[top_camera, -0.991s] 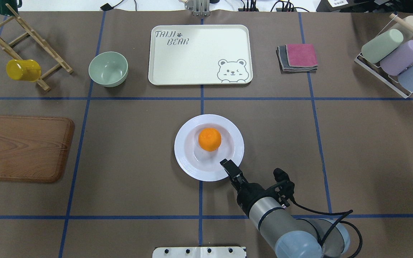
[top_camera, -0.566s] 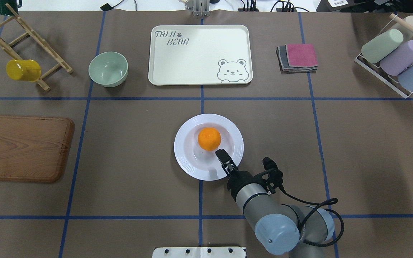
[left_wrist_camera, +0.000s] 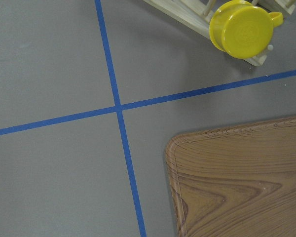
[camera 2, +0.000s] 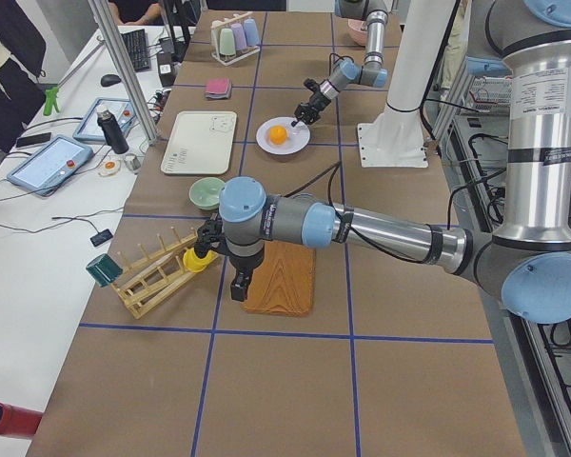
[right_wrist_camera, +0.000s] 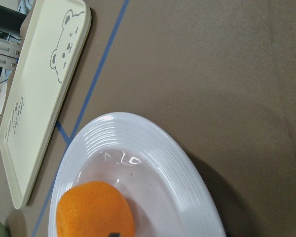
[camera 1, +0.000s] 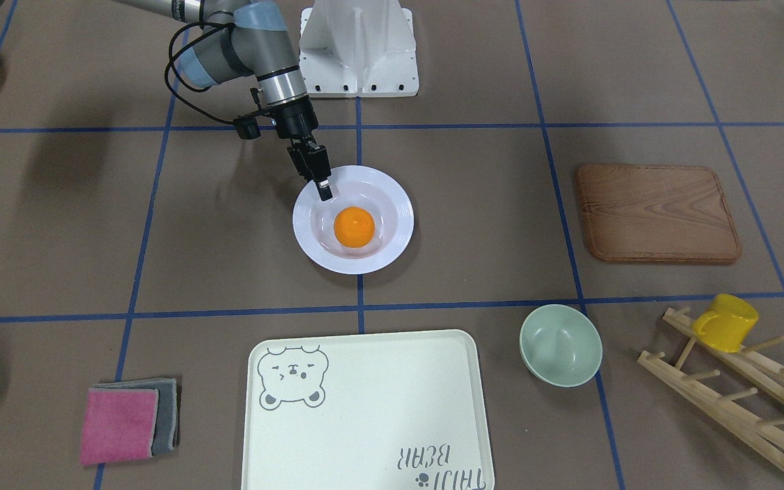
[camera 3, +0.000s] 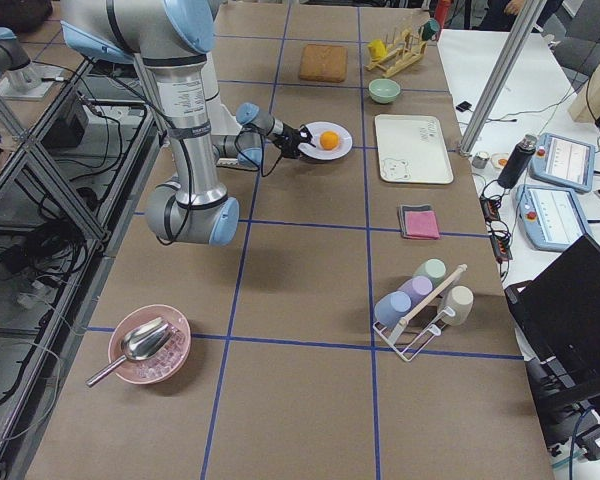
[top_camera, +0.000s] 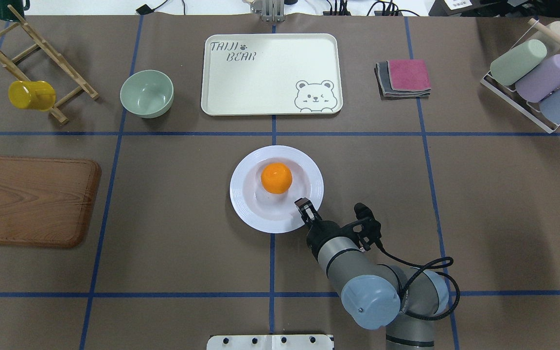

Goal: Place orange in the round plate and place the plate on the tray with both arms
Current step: 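Lower the right gripper to the near rim of the white plate and grip it, then slide the plate with the orange onto the bear tray using the right gripper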

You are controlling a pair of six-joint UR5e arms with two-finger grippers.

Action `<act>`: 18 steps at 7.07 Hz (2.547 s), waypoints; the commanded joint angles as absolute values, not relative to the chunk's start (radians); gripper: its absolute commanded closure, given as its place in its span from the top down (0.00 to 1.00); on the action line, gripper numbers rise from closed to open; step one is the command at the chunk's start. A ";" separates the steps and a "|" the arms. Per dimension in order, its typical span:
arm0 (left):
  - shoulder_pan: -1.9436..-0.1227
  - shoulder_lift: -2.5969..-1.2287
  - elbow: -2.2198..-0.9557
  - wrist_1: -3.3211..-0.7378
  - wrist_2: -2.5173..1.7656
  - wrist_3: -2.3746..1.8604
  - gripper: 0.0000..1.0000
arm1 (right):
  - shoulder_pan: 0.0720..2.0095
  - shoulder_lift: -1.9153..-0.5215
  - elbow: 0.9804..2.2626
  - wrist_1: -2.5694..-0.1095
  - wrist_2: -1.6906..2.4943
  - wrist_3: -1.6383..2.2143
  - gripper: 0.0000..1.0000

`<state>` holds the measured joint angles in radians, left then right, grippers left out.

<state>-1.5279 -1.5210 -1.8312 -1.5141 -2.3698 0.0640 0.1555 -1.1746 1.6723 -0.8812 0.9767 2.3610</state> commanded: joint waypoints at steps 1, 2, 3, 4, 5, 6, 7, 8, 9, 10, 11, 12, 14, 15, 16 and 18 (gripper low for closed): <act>-1.528 -1.520 -1.839 -1.514 -2.370 0.063 0.99 | 0.164 -1.183 1.706 -0.879 0.968 2.359 0.00; -1.528 -1.522 -1.839 -1.514 -2.370 0.063 0.99 | 0.166 -1.181 1.709 -0.879 0.941 2.361 0.00; -1.528 -1.522 -1.838 -1.514 -2.387 0.063 0.99 | 0.170 -1.181 1.732 -0.876 0.907 2.361 0.00; -1.528 -1.522 -1.836 -1.514 -2.404 0.060 0.99 | 0.187 -1.174 1.749 -0.877 0.870 2.361 0.00; -1.528 -1.522 -1.833 -1.514 -2.404 0.060 0.99 | 0.230 -1.157 1.747 -0.879 0.862 2.362 0.00; -1.528 -1.520 -1.833 -1.514 -2.399 0.060 0.99 | 0.282 -1.107 1.723 -0.885 0.862 2.364 0.00; -1.529 -1.520 -1.835 -1.513 -2.399 0.060 0.99 | 0.338 -1.048 1.647 -0.890 0.868 2.396 0.00; -1.528 -1.520 -1.833 -1.514 -2.399 0.060 0.99 | 0.406 -0.937 1.474 -0.891 0.873 2.460 0.00; -1.526 -1.523 -1.832 -1.514 -2.398 0.060 0.99 | 0.463 -0.805 1.281 -0.893 0.893 2.523 0.00; -1.526 -1.526 -1.832 -1.513 -2.396 0.057 0.99 | 0.498 -0.719 1.159 -0.894 0.916 2.555 0.00; -1.528 -1.525 -1.835 -1.514 -2.396 0.048 0.99 | 0.515 -0.653 1.049 -0.894 0.917 2.588 0.00; -1.528 -1.522 -1.838 -1.514 -2.396 0.048 0.99 | 0.515 -0.616 0.976 -0.896 0.916 2.609 0.14; -1.528 -1.522 -1.838 -1.514 -2.395 0.048 0.99 | 0.493 -0.630 0.994 -0.917 0.920 2.533 1.00; -1.528 -1.522 -1.838 -1.516 -2.395 0.048 0.99 | 0.467 -0.697 1.128 -0.946 0.951 2.306 1.00; -1.528 -1.522 -1.838 -1.516 -2.395 0.048 0.99 | 0.463 -0.832 1.349 -1.035 1.053 2.184 1.00; -1.528 -1.520 -1.838 -1.517 -2.396 0.048 0.99 | 0.539 -0.914 1.649 -1.344 1.324 1.865 1.00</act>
<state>-1.5279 -1.5207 -1.8377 -1.5159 -2.3943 0.0482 0.4900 -0.8634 1.4661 -1.1632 1.1693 2.0650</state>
